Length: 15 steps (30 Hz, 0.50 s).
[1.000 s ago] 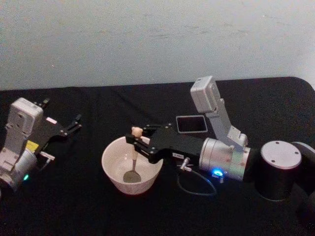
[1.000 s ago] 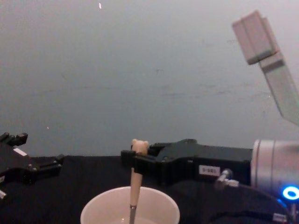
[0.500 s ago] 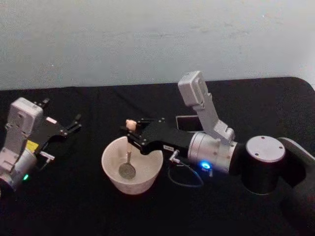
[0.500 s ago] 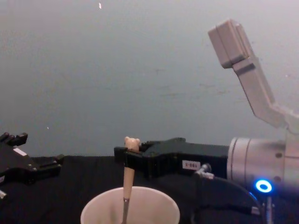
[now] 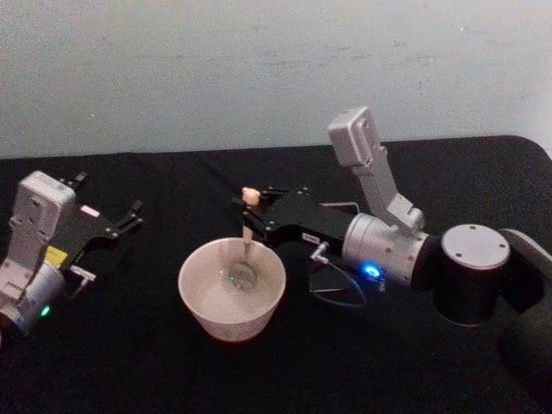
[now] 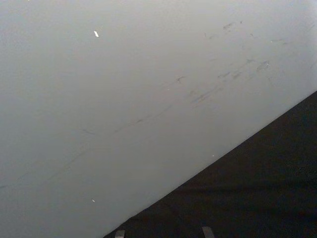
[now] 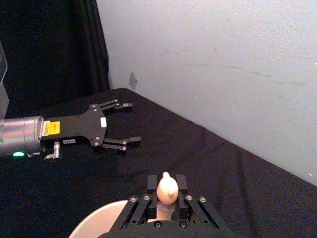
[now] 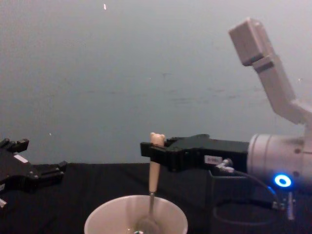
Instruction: Pick up the stirring spoon with one hand, stir inside the cup, then place it back in its original position.
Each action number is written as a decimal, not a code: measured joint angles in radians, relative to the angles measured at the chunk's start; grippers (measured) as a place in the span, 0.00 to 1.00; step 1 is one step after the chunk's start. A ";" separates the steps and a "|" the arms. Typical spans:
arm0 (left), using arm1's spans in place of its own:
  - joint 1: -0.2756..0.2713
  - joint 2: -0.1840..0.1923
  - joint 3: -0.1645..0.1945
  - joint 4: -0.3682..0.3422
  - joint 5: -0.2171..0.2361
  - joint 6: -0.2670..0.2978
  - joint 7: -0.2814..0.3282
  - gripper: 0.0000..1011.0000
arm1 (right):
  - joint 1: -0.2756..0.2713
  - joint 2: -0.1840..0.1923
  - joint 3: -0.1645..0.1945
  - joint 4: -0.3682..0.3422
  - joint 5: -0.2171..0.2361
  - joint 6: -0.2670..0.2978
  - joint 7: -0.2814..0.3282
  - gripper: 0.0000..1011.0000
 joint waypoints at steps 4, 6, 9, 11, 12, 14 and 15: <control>0.000 0.000 0.000 0.000 0.000 0.000 0.000 0.99 | -0.020 0.026 0.013 -0.030 0.001 0.004 0.012 0.22; 0.000 0.000 0.000 0.000 0.000 0.000 0.000 0.99 | -0.035 0.046 0.019 -0.055 0.004 0.008 0.022 0.22; 0.000 0.000 0.000 0.000 0.000 0.000 0.000 0.99 | -0.054 0.071 0.022 -0.086 0.009 0.013 0.034 0.22; 0.000 0.000 0.000 0.000 0.000 0.000 0.000 0.99 | -0.064 0.084 0.024 -0.103 0.011 0.016 0.039 0.22; 0.000 0.000 0.000 0.000 0.000 0.000 0.000 0.99 | -0.074 0.097 0.025 -0.119 0.013 0.020 0.045 0.22; 0.000 0.000 0.000 0.000 0.000 0.000 0.000 0.99 | -0.083 0.110 0.026 -0.134 0.020 0.026 0.051 0.22; 0.000 0.000 0.000 0.000 0.000 0.000 0.000 0.99 | -0.091 0.122 0.027 -0.148 0.025 0.033 0.059 0.22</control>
